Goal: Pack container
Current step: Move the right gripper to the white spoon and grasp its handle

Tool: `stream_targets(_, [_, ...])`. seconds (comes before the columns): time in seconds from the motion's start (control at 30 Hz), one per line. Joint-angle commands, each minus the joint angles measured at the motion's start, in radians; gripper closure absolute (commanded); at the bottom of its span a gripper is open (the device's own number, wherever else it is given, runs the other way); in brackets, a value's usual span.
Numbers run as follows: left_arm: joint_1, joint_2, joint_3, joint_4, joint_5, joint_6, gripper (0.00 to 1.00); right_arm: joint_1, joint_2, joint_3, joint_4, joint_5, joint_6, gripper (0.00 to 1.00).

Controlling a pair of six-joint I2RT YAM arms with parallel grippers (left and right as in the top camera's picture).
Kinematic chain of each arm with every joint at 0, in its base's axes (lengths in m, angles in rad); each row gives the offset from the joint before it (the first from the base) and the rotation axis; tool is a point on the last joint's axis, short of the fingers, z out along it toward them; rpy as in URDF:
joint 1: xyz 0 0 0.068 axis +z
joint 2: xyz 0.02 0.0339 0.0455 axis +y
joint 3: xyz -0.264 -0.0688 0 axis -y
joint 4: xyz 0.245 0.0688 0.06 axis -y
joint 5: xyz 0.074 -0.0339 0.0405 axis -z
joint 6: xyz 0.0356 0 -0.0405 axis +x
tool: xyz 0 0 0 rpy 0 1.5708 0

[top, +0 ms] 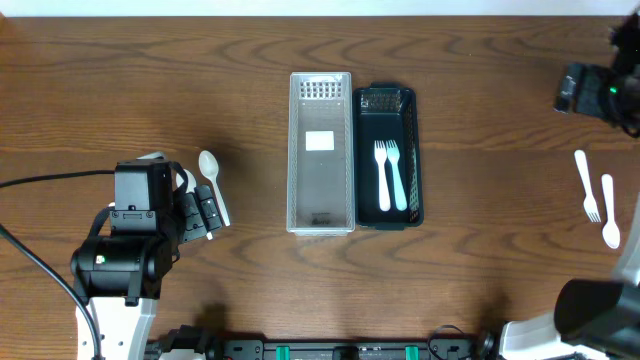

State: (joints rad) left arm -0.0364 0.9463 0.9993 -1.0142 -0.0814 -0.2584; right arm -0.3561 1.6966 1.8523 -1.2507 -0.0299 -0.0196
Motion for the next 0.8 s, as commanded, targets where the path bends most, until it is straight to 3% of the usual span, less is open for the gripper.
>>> stream_targets(0.0, [-0.002, 0.000, 0.014, -0.002, 0.000, -0.002, 0.02, -0.106, 0.069, -0.064, 0.019, -0.004, -0.079, 0.03])
stream_targets(0.3, [-0.002, 0.000, 0.014, -0.003, 0.000, -0.001, 0.02, -0.216, 0.261, -0.148, 0.095, -0.004, -0.111, 0.01])
stream_targets(0.77, [-0.002, 0.000, 0.014, -0.002, 0.000, -0.001, 0.02, -0.228, 0.475, -0.148, 0.129, 0.004, -0.140, 0.05])
